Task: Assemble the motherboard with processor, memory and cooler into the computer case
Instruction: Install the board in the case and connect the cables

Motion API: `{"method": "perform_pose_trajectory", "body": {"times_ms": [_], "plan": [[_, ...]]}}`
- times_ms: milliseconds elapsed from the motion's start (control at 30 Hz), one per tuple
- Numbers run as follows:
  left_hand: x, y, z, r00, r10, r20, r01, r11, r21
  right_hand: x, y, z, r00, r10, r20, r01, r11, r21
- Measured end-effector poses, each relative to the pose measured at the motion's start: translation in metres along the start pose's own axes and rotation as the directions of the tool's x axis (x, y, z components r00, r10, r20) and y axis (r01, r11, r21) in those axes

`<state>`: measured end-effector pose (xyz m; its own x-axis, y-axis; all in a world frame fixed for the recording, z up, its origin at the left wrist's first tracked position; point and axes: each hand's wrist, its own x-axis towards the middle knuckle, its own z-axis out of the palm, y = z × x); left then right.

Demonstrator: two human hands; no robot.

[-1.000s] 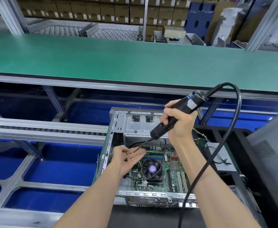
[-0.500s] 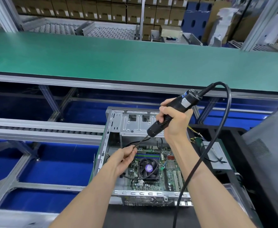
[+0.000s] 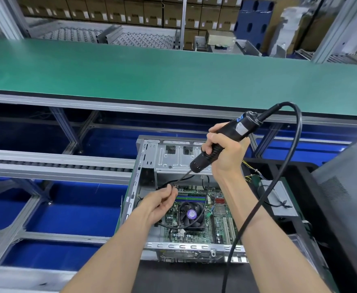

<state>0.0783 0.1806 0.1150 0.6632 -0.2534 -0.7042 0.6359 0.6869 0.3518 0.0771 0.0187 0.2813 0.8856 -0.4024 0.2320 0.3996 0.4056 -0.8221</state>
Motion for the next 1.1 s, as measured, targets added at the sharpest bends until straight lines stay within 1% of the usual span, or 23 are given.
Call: {"method": "perform_pose_trajectory", "body": {"times_ms": [133,300,467,633,1100], "plan": [[0.001,0.000,-0.001,1.000,0.000,0.014,0.001,0.999,-0.040,0.000,0.002,-0.001,1.000,-0.004,0.009,0.004,1.000,0.002],[0.001,0.002,-0.001,0.999,-0.005,0.039,0.009,0.994,-0.105,0.003,0.001,0.001,1.000,0.014,-0.024,-0.013,1.000,0.019],[0.002,0.002,-0.001,0.999,-0.001,0.033,0.004,0.997,-0.073,0.004,0.000,0.002,0.999,0.028,-0.029,-0.027,0.999,0.026],[-0.001,0.001,0.001,1.000,0.019,0.023,-0.015,0.988,-0.152,0.005,0.002,0.001,0.999,0.020,-0.036,-0.019,0.999,0.035],[-0.013,0.002,0.007,0.998,-0.048,0.035,0.053,0.984,-0.168,0.005,-0.001,-0.002,1.000,0.003,-0.001,-0.003,0.999,0.042]]}}
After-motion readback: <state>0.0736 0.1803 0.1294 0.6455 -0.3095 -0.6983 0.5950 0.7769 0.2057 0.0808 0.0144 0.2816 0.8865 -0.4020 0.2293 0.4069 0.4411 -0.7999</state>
